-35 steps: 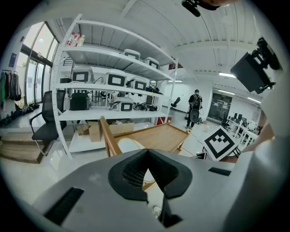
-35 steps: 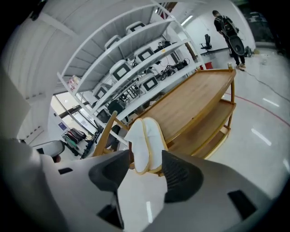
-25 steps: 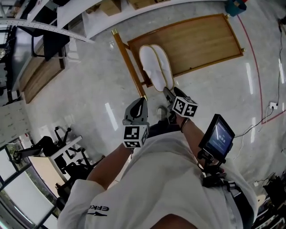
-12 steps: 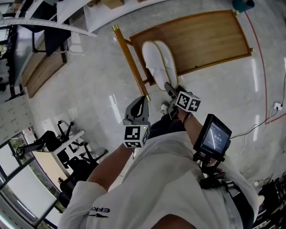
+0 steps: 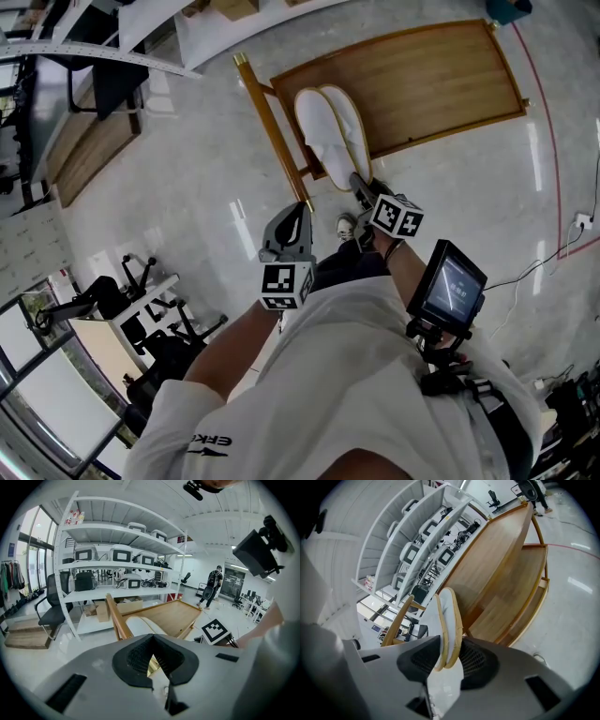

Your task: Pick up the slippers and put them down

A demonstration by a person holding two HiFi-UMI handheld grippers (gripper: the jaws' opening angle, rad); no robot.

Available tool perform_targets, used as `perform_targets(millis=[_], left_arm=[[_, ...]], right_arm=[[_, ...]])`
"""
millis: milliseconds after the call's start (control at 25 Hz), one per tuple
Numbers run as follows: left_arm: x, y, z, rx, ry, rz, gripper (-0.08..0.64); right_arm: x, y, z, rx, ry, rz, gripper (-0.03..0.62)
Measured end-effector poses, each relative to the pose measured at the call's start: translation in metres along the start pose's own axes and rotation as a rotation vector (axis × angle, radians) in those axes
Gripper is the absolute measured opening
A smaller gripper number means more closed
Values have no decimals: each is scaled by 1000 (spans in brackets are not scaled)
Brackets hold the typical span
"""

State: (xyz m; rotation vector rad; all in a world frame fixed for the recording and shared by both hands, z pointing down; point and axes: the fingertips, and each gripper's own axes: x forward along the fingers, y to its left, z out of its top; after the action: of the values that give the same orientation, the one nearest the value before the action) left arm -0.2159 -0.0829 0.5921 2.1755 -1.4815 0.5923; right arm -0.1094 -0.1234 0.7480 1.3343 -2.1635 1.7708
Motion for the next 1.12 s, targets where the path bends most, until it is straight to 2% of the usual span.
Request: perform_targets(millis=[360, 760, 1120], left_arm=[[-5, -1, 4, 12, -18, -6, 5], [-7, -3, 15, 23, -55, -23, 4], [-12, -11, 29, 24, -109, -46, 3]], right_arm=[[-7, 12, 3, -3, -17, 19, 69], [-23, 31, 14, -42, -34, 22, 58], [-55, 57, 39, -32, -122, 59, 57]])
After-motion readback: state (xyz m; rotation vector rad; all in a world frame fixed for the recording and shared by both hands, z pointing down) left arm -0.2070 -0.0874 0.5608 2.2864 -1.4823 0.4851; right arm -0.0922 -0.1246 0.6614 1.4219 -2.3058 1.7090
